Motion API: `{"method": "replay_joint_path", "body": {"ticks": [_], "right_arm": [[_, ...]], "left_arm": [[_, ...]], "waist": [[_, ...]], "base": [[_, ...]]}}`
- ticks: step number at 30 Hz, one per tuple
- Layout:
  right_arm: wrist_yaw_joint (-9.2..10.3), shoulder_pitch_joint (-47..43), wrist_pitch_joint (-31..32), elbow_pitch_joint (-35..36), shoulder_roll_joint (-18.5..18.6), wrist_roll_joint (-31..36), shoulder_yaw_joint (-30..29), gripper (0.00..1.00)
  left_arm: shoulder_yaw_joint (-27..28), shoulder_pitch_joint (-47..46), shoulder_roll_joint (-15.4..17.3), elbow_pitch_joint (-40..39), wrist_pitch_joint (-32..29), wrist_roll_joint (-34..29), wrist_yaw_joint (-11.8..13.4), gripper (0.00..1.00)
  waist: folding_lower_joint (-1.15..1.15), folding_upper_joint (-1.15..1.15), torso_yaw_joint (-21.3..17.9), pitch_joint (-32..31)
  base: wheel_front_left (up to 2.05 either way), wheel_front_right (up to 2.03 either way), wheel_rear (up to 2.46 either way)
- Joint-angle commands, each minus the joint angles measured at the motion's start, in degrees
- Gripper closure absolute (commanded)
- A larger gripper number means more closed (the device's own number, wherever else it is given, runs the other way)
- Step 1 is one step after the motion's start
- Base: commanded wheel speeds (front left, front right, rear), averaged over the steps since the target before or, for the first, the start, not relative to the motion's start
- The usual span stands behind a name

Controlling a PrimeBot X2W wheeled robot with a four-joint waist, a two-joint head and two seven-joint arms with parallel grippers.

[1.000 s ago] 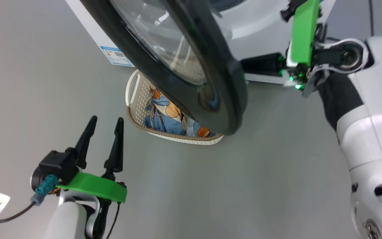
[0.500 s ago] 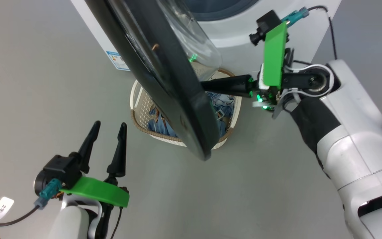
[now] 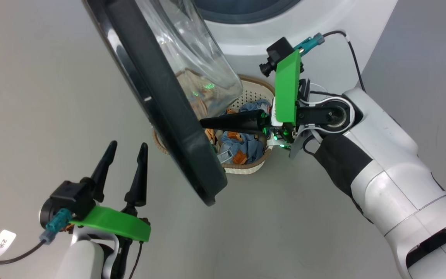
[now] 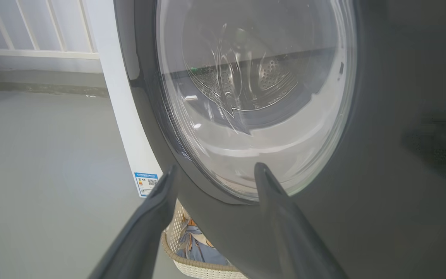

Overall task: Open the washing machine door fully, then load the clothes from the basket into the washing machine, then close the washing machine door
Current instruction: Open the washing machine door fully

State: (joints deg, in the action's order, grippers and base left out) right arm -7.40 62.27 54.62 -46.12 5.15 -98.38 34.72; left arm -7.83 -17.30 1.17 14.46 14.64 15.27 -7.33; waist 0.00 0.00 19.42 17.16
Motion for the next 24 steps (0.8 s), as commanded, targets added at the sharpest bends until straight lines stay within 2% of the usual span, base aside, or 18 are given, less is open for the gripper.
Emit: {"method": "replay_joint_path", "body": {"ticks": [1, 10, 17, 24], "right_arm": [[-0.09, 0.41, -0.78, 1.28, -2.27, -1.79, 1.64, 1.0], [-0.09, 0.24, -4.39, 1.41, -2.27, -7.02, 7.89, 1.0], [-0.09, 0.58, -6.58, 1.36, -2.13, -9.12, 9.49, 1.0], [-0.09, -0.99, -8.78, 3.71, 0.76, -10.95, 10.03, 1.0]], "left_arm": [[2.01, 0.28, 1.71, -1.59, 0.36, -0.26, -0.15, 0.0], [2.38, 0.43, 1.71, -1.75, 0.36, -0.18, -0.15, 0.0], [3.06, 0.58, 1.71, -1.93, 0.36, -0.57, -0.15, 0.0], [4.75, 1.14, 2.02, -2.36, 0.36, -1.34, -0.15, 0.0]], "waist": [[0.0, 0.0, -0.17, -0.15], [0.0, 0.0, -1.44, -0.68], [0.0, 0.0, -2.51, -1.17], [0.0, 0.0, -4.39, -2.63]], "base": [[0.0, 0.0, 0.0], [0.0, 0.0, 0.0], [0.0, 0.0, 0.0], [0.0, 0.0, 0.0]]}}
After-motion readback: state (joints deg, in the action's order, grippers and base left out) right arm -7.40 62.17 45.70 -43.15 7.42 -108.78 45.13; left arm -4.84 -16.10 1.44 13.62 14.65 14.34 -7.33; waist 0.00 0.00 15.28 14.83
